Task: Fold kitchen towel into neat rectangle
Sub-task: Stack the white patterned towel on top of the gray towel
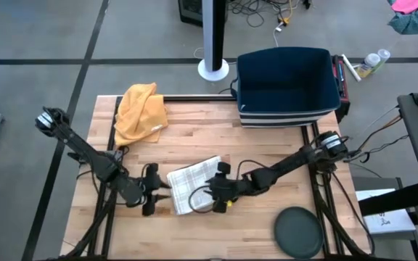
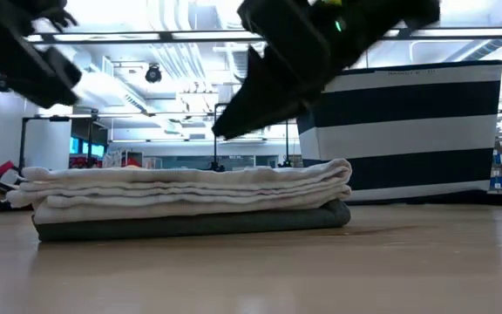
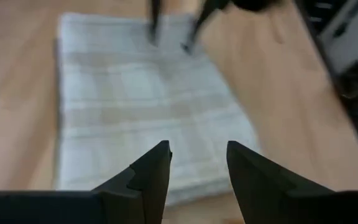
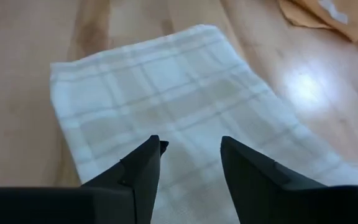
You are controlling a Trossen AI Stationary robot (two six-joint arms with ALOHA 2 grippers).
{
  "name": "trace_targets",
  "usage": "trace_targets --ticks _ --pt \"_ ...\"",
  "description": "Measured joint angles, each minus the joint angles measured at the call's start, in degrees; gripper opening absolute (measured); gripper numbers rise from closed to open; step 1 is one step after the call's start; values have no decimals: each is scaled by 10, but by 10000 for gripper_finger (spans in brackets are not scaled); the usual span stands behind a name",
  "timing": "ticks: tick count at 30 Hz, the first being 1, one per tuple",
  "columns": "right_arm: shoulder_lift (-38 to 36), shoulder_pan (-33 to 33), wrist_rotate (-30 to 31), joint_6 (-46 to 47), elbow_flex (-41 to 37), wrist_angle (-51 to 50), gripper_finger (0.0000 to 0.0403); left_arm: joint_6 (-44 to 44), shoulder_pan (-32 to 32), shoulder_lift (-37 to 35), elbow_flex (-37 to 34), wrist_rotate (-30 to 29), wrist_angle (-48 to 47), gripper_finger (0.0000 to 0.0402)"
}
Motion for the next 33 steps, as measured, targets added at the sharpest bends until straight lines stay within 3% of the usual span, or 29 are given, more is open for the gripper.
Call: trace_targets --ticks 3,7,13,21,28,33 --pt "14 -3 -9 -24 -49 119 156 33 56 9 -9 45 18 152" --pt "43 -11 -9 -40 -69 194 149 59 132 43 -43 132 110 152" --pt "97 -12 -44 -55 -70 323 140 83 157 93 -84 121 186 152" --pt "139 -10 -59 -35 -57 332 128 61 156 160 -107 136 204 152" --pt "39 -18 -53 -76 -77 324 120 65 156 150 -107 138 205 152" --pt "26 -71 -16 -57 -111 292 119 73 155 127 -108 139 198 152"
